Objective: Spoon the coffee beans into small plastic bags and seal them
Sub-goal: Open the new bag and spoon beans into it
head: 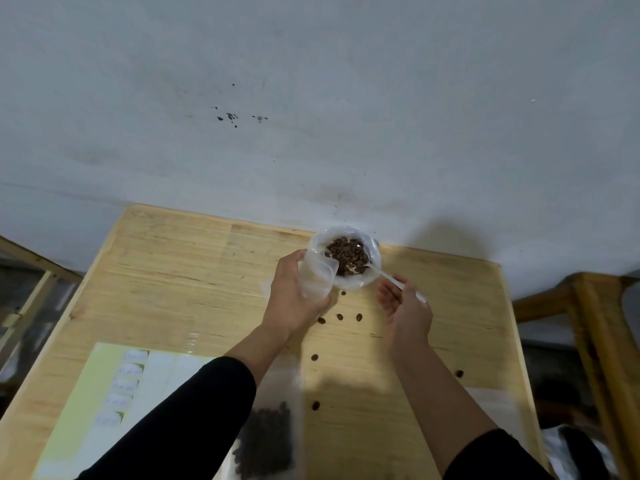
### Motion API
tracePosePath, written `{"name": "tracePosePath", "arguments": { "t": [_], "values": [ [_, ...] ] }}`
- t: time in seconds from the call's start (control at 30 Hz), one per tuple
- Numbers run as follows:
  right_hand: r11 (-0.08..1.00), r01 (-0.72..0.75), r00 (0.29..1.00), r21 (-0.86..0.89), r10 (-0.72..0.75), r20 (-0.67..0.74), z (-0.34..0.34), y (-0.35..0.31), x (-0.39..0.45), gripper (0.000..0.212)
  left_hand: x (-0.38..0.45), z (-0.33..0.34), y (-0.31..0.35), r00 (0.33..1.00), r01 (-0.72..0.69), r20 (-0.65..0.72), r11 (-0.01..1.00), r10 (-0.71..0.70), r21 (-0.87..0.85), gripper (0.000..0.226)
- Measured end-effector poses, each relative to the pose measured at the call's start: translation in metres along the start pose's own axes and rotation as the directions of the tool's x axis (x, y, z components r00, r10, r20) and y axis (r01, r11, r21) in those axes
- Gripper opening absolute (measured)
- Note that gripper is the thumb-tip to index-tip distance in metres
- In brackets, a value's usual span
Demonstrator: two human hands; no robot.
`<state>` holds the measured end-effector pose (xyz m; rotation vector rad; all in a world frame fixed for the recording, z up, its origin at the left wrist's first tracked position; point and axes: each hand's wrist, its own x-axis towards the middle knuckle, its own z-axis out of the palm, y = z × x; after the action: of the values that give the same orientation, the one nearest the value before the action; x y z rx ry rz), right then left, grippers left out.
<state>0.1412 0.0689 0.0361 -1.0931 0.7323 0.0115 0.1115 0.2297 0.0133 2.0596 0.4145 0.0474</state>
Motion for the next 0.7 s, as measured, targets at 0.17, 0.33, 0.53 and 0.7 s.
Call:
{"name": "tracePosePath", "arguments": {
  "t": [0.17, 0.33, 0.53, 0.7],
  "values": [
    [0.999, 0.049, 0.995, 0.003, -0.049, 0.089, -0.004, -0.020, -0.016, 0.027, 0.001, 0.001, 0.002, 1.000, -0.019, 0.001, 1.000, 0.019, 0.001, 0.086],
    [0.980, 0.145, 0.973, -0.134, -0.117, 0.197, 0.000, -0.030, -0.037, 0.027, 0.002, 0.002, 0.004, 0.999, -0.040, -0.003, 0.998, 0.040, 0.045, 0.090],
    [0.790, 0.506, 0.853, -0.347, -0.400, 0.334, -0.001, -0.022, -0.050, 0.027, 0.003, 0.002, 0.004, 0.999, -0.054, -0.004, 0.997, 0.054, 0.061, 0.092],
    [0.578, 0.558, 0.799, -0.595, -0.567, 0.199, -0.008, -0.014, -0.029, 0.026, -0.001, 0.000, 0.000, 0.998, -0.065, -0.007, 0.997, 0.065, 0.037, 0.092]
  ]
}}
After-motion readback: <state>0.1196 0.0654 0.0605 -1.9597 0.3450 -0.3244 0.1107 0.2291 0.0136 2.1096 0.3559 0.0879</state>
